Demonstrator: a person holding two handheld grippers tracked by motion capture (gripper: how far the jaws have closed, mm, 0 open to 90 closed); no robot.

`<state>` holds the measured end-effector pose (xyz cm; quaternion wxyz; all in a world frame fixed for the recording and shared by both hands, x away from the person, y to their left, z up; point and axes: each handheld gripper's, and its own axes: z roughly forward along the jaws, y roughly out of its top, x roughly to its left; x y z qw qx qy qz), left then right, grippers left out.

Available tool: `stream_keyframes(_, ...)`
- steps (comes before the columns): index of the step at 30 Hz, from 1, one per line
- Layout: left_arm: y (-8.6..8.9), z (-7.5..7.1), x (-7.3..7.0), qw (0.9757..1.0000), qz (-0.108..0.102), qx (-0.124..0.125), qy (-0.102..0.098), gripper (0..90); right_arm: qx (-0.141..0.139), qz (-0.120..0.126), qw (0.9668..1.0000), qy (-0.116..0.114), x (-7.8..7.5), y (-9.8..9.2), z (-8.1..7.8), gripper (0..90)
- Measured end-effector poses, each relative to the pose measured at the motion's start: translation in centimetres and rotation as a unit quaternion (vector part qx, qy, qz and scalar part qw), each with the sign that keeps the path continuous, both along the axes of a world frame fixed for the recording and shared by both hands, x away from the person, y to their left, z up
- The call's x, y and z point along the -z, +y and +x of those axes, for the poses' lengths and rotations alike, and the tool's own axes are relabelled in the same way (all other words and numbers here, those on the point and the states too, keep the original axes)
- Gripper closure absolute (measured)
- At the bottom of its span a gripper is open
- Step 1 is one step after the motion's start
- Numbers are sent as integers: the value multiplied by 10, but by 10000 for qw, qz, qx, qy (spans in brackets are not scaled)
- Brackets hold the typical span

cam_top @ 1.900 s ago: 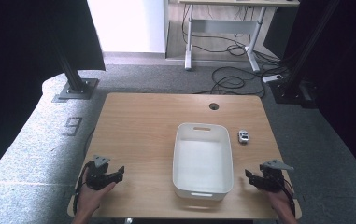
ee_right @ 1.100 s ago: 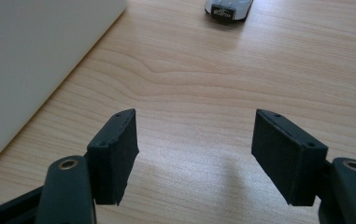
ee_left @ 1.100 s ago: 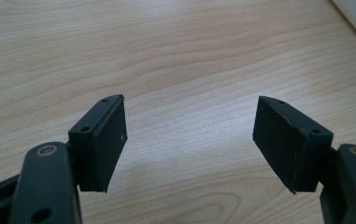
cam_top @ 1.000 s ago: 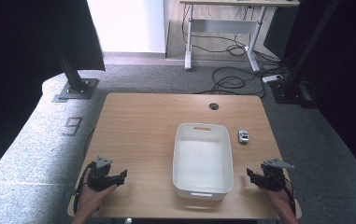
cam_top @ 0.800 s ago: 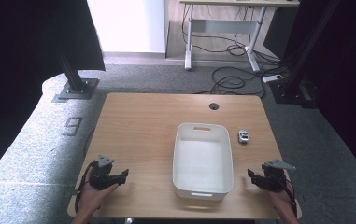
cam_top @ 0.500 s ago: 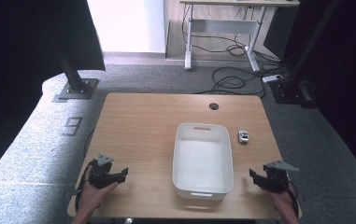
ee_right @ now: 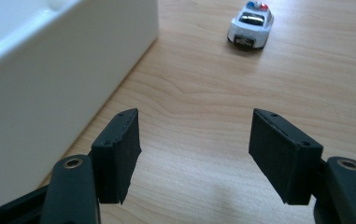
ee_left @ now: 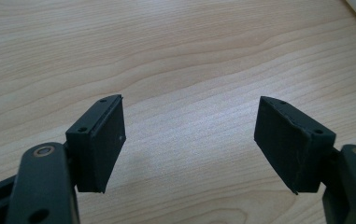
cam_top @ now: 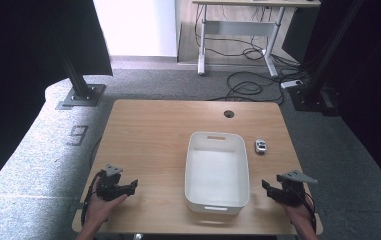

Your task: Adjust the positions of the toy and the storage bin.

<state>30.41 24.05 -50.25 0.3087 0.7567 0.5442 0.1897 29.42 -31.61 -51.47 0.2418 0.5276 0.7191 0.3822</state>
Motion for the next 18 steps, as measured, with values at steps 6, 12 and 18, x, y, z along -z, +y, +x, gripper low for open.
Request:
stream_keyframes(6, -1, 0, 0, 10000, 23, -11, 13, 253, -59, 103, 9998, -155, -9, 8, 2, 336)
stream_keyframes(12, -1, 1, 1, 10000, 43, -23, 41, 251, -140, 142, 9995, -239, -14, 14, 2, 335)
stream_keyframes(18, -1, 1, 2, 10000, 48, -20, 64, 250, -174, 196, 9992, -314, -20, 20, 4, 335)
